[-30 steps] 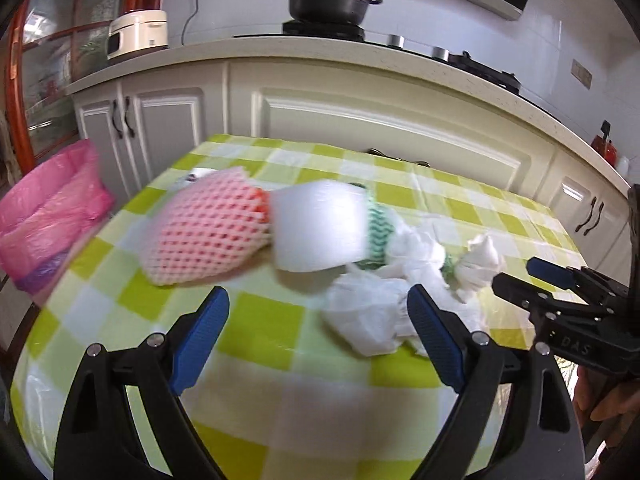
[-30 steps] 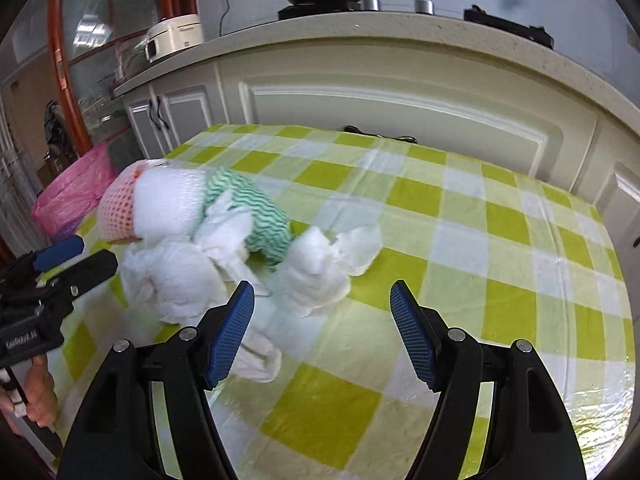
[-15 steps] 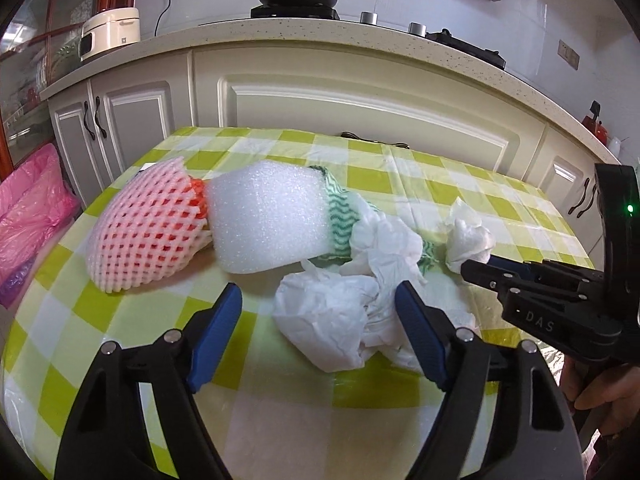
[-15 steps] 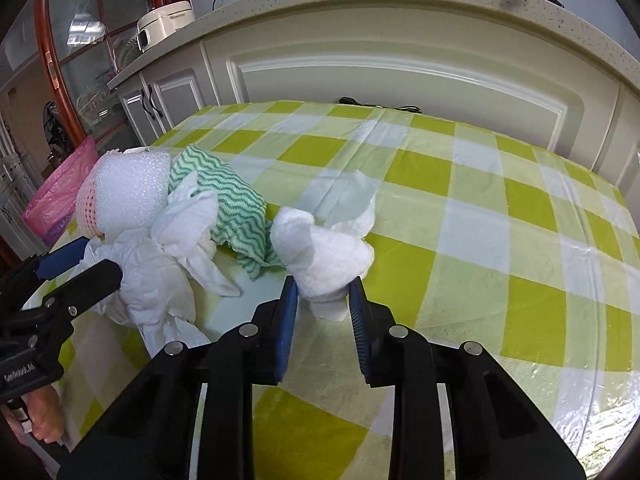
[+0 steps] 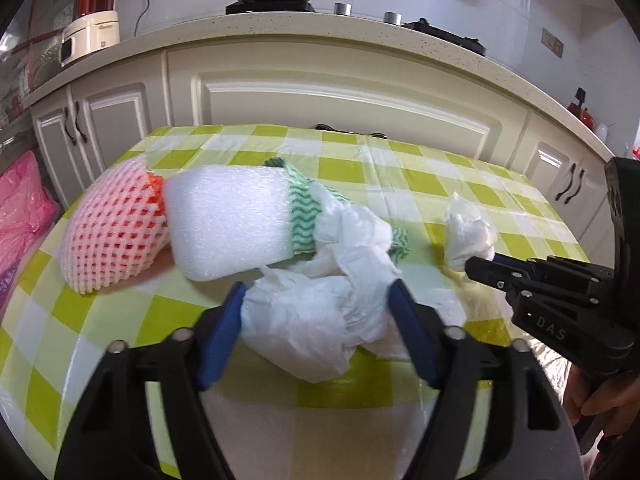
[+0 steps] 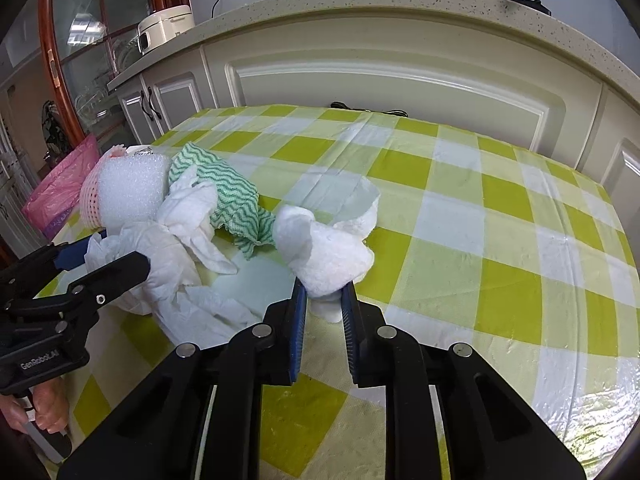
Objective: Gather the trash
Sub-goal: 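Grasp a white plastic bag with the left gripper while the right grasps a tissue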
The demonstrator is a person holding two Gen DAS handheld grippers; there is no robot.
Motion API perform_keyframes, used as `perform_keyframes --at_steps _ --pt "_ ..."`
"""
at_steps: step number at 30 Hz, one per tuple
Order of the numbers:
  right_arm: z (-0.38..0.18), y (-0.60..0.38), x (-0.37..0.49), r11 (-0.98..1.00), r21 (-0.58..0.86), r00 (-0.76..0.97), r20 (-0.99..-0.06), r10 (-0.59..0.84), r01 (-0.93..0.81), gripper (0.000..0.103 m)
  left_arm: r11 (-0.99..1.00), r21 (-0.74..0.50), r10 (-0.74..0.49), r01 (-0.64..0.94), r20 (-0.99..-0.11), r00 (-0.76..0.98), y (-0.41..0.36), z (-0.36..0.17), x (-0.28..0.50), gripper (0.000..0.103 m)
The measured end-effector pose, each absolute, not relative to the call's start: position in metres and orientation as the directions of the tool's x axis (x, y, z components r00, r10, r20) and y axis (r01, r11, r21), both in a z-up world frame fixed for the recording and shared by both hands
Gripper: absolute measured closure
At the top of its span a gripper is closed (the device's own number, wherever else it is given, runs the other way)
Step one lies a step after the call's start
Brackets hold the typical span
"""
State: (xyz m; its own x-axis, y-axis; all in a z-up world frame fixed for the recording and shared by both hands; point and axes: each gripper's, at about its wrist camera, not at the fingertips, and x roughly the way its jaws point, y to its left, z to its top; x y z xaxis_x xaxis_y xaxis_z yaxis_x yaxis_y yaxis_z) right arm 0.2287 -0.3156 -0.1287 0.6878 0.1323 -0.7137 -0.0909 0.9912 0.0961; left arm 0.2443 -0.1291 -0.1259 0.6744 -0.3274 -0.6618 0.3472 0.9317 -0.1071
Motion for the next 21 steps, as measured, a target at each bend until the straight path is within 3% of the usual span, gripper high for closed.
perform_keyframes --at_steps 4,7,9,11,13,16,18,21 --pt "-0.126 -0.317 0.226 0.99 0.109 0.683 -0.716 0.143 -0.092 0.081 0.922 -0.05 -0.325 0.385 -0.641 0.695 -0.138 -0.123 0.234 0.061" --pt "-0.126 -0.315 0.224 0.99 0.107 0.686 -0.714 0.139 -0.09 0.069 0.918 -0.048 -0.332 0.394 -0.638 0.695 -0.135 -0.122 0.229 0.07" --pt "-0.125 -0.314 0.223 0.99 0.11 0.692 -0.708 0.138 -0.084 0.05 0.917 -0.054 -0.337 0.395 -0.636 0.694 -0.13 -0.119 0.225 0.075" --pt "-0.123 -0.313 0.223 0.99 0.114 0.701 -0.7 0.138 -0.081 0.046 0.917 -0.052 -0.337 0.395 -0.63 0.7 -0.125 -0.115 0.22 0.078" --pt "-0.123 -0.31 0.227 0.99 0.114 0.7 -0.701 0.139 -0.083 0.046 0.918 -0.055 -0.338 0.393 -0.625 0.703 -0.118 -0.111 0.216 0.086" --pt "-0.127 -0.306 0.237 0.991 0.105 0.691 -0.711 0.129 -0.077 0.047 0.921 -0.065 -0.337 0.383 -0.624 0.705 -0.106 -0.106 0.211 0.086" --pt "-0.131 -0.303 0.244 0.993 0.093 0.672 -0.731 0.118 -0.073 0.068 0.926 -0.064 -0.329 0.372 -0.622 0.711 -0.099 -0.104 0.208 0.086" --pt "-0.13 -0.297 0.239 0.993 0.082 0.678 -0.727 0.114 -0.08 0.076 0.928 -0.081 -0.333 0.365 -0.623 0.708 -0.09 -0.104 0.205 0.087"
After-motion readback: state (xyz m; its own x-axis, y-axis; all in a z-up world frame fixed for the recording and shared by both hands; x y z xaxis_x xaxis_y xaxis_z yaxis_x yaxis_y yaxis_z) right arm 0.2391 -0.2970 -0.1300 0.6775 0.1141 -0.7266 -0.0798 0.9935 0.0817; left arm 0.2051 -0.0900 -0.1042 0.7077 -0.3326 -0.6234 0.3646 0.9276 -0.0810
